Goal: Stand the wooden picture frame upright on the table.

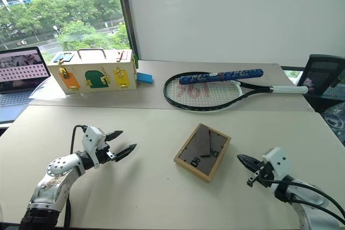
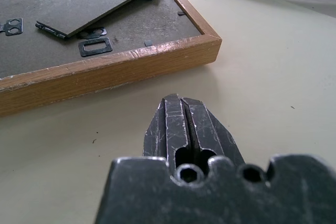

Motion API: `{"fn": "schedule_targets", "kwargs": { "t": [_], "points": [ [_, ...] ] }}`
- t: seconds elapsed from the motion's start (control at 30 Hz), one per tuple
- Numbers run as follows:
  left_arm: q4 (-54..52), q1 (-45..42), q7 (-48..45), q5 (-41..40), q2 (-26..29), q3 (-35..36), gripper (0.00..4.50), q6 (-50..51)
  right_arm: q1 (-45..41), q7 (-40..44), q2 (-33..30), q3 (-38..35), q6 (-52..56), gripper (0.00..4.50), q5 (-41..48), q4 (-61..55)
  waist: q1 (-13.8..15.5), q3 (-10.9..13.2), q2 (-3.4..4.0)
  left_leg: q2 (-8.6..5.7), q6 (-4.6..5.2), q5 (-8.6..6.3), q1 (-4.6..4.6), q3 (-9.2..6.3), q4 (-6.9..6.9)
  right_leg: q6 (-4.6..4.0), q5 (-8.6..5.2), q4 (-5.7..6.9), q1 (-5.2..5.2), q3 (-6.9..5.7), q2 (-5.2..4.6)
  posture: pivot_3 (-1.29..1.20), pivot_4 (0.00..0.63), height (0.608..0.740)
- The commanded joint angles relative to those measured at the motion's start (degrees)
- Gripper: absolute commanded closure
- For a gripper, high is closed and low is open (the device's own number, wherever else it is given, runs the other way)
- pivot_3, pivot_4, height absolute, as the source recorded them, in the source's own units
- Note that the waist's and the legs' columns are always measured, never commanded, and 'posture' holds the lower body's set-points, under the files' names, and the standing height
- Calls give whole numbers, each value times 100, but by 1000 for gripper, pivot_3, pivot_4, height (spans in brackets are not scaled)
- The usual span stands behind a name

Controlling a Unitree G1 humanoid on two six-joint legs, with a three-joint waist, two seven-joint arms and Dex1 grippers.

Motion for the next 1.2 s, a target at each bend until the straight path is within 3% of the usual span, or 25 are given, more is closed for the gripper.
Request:
{"fn": "schedule_targets", "kwargs": {
  "t": [0.03,0.13,0.2,0.37,0.63,0.67,0.87,1.03,1.2],
  "points": [
    [-82,-194,-294,-320,199,116,0,286,-106,32,-155,-231,171,4488,186,-309,0,0,0,0,0,0,0,0,0,0,0,0,0,0,0,0,150,710],
    [-254,-691,-1315,-1310,611,270,0,1145,-111,568,-738,-391,573,4488,530,-810,-1,4,4,0,0,0,-7,0,1,0,0,4,-8,0,0,0,150,710],
    [-230,-954,-1560,-1465,769,224,0,1352,-13,815,-1078,-304,793,4488,573,-1138,1,2,3,0,0,0,-8,0,1,2,-1,3,-9,0,0,0,150,710],
    [-66,-1576,-2077,-979,1061,-390,0,1172,146,1035,-1880,-526,2035,4488,1057,-1825,4,1,3,0,2,-1,-6,-1,-2,4,-5,-4,-2,-1,0,0,150,710],
    [1209,-2713,-2667,-158,389,-1468,0,429,192,779,-2245,-815,2617,4488,821,-1921,41,0,0,-1,2,-1,-10,-1,7,5,-5,-5,-2,-1,0,0,150,710],
    [1435,-2862,-2680,-57,300,-1519,535,306,160,655,-2186,-813,2616,4500,743,-1850,37,0,-1,-1,2,-1,-11,-1,8,5,-5,-5,-2,-2,0,0,150,710],
    [2440,-3505,-2739,522,-133,-1850,2581,-255,233,355,-1923,-758,2807,4500,647,-1806,-10,0,-1,-1,6,-3,-22,-3,7,4,-4,-5,-10,-2,1,0,150,710],
    [2861,-3769,-2540,1094,-580,-2217,4383,-556,-155,106,-1783,-215,2801,4500,262,-1440,-16,0,-1,-2,7,-3,-23,-3,12,5,-3,-4,-9,-2,1,0,150,710],
    [2999,-3773,-2380,1719,-839,-2658,4455,-946,-1009,38,-1474,591,2820,4500,-17,-941,-28,0,0,-3,7,-3,-25,-3,14,6,-2,-3,-10,-1,1,0,150,710]
  ]
}}
